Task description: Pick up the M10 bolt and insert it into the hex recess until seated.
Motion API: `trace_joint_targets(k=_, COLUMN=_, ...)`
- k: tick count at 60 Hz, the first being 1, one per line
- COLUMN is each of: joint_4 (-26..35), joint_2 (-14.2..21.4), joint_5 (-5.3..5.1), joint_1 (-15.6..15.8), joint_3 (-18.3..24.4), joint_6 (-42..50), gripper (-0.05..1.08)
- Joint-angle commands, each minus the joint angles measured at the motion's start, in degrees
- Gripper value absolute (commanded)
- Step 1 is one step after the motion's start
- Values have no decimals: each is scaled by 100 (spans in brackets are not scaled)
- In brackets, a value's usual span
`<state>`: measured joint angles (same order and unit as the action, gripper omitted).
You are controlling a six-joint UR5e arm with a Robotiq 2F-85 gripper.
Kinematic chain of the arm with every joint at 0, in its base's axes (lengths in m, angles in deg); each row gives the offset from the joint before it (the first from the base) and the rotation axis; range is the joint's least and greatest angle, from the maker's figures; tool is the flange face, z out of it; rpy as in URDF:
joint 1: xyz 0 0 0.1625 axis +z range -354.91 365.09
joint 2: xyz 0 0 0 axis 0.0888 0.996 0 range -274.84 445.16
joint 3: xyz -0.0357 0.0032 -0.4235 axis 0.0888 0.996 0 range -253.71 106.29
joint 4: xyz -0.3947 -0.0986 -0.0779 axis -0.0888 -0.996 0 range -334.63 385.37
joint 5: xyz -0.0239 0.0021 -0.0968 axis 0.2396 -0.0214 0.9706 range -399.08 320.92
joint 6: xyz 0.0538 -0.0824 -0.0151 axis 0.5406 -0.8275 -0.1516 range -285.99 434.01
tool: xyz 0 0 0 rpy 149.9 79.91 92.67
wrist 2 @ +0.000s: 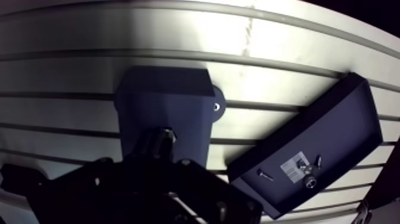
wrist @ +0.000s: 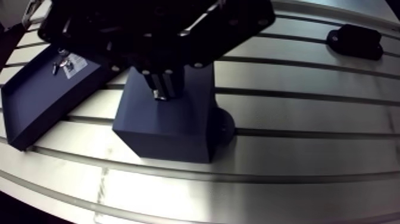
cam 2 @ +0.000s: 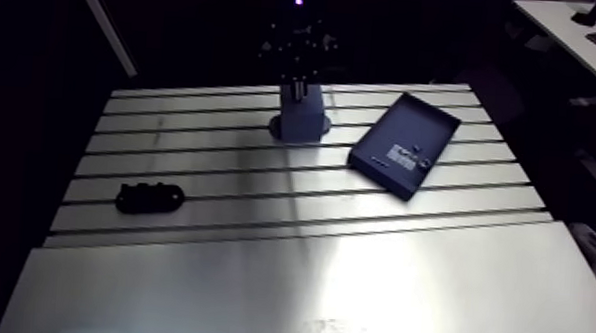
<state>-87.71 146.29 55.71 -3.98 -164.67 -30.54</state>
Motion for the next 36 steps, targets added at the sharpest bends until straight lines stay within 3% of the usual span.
trace_joint_targets(k=1, joint_4=1, joint_2=-1, joint_5=7, joint_1=2, joint_3=-38, joint_6=0, gripper=107)
trace_joint_targets(k=36, joint_4=53, joint_2=94, joint_5=17, joint_1=-34, joint_3=49, joint_6=-9, gripper=107)
